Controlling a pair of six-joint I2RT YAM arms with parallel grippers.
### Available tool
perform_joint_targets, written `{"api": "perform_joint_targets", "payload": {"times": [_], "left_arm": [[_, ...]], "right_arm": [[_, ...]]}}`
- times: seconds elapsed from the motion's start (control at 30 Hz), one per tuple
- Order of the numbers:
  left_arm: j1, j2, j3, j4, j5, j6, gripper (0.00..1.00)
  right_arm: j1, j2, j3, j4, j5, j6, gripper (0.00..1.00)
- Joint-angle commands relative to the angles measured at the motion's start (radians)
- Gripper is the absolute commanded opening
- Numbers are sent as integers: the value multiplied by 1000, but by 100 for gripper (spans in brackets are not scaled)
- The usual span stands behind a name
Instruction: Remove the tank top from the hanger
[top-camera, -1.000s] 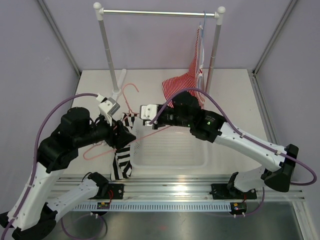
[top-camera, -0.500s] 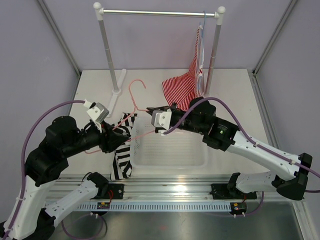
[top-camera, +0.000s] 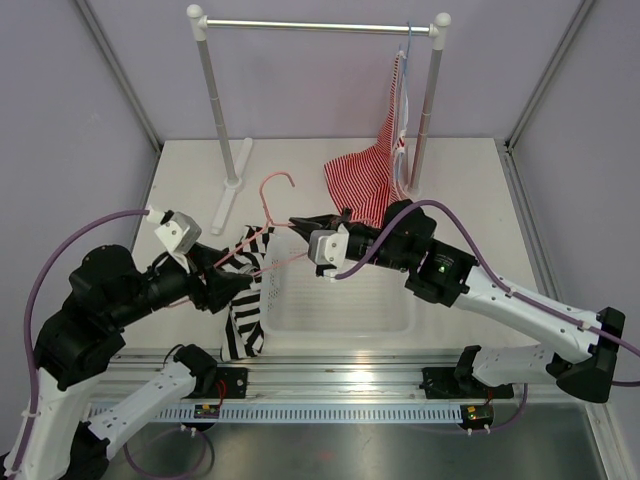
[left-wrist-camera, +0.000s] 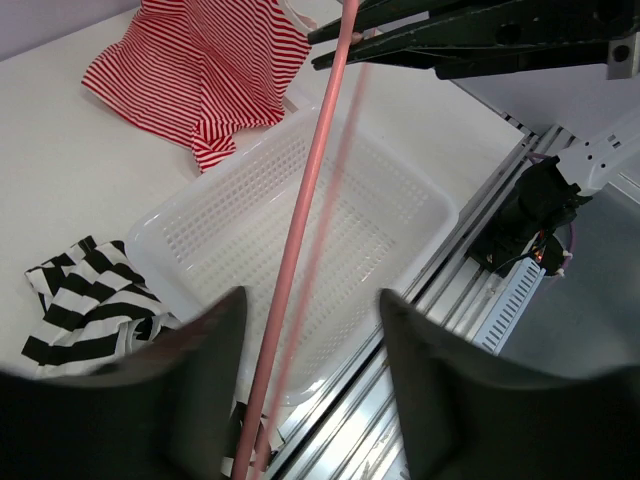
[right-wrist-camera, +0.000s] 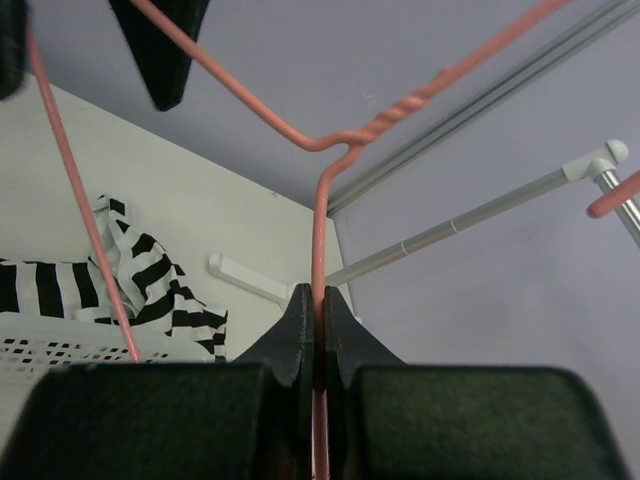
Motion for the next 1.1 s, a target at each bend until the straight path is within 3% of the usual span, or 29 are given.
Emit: {"api": "perform_joint_targets", "payload": {"times": [0.0,0.2,0.3,0.43,0.47,0.57,0.67,0.7,0.93,0.97,1.03,1.07], "left_arm": [[-6,5,39,18,-68,3,99],[-6,85,94,1,-38,65,99],[-6,94,97,13,83,79,91],[-6,53,83,47,125,85,61],[-6,49,83,54,158,82,47],[-6,57,85,60,194,68,23],[-6,65,76,79,220,60,11],[-6,66,70,85,221,57,0],[-6,62,53,80,137,62,0],[-6,59,54,82,78,56,0],[-6,37,47,94,21,51,0],[-6,33,48,96,-36,46,0]], "right_arm": [[-12,-35,17,19,-5,-20,0],[-12,-65,-14,31,-15,-1,0],[-12,-78,-16,-1,-10,-16,0],[-12,-110,-43,-5,19,-36,0],[-11,-125,-54,5,21,-42,0],[-12,-133,-74,16,8,-47,0],[-12,-122,-57,-4,-1,-44,0],[-12,-124,-59,-2,-1,-42,0],[-11,-141,-92,103,33,-11,0],[-12,-142,-95,117,37,5,12],[-12,-144,-106,154,50,13,26],[-14,-142,-111,163,51,24,29]]}}
